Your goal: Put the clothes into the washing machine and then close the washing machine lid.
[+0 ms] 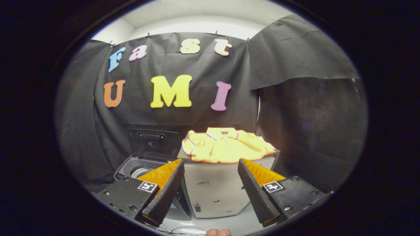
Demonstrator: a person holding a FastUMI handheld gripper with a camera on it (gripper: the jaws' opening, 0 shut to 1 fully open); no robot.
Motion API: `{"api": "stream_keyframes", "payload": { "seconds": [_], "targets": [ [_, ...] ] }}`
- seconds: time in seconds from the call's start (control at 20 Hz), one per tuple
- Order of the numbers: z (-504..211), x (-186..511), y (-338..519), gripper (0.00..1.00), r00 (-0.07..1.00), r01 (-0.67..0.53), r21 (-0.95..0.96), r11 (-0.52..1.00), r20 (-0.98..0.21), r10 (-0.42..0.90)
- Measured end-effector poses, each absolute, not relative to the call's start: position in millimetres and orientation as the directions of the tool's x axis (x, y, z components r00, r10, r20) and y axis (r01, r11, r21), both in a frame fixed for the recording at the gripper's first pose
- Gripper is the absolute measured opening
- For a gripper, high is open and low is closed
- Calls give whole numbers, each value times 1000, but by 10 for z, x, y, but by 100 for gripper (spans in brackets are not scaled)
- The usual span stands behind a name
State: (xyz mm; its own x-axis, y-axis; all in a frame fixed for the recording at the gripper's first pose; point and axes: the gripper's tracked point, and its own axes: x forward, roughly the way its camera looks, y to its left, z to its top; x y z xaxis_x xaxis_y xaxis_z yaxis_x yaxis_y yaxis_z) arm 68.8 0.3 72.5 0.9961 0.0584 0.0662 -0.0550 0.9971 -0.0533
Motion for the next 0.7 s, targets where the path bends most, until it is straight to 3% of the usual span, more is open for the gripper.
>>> {"api": "stream_keyframes", "payload": {
  "seconds": [0.4,0.7],
  "targets": [
    [1492,1755,-138,100,996,-64,-33,997,57,66],
    [1569,2639,-102,100,995,-77,-47,996,-65,74]
  ]
}}
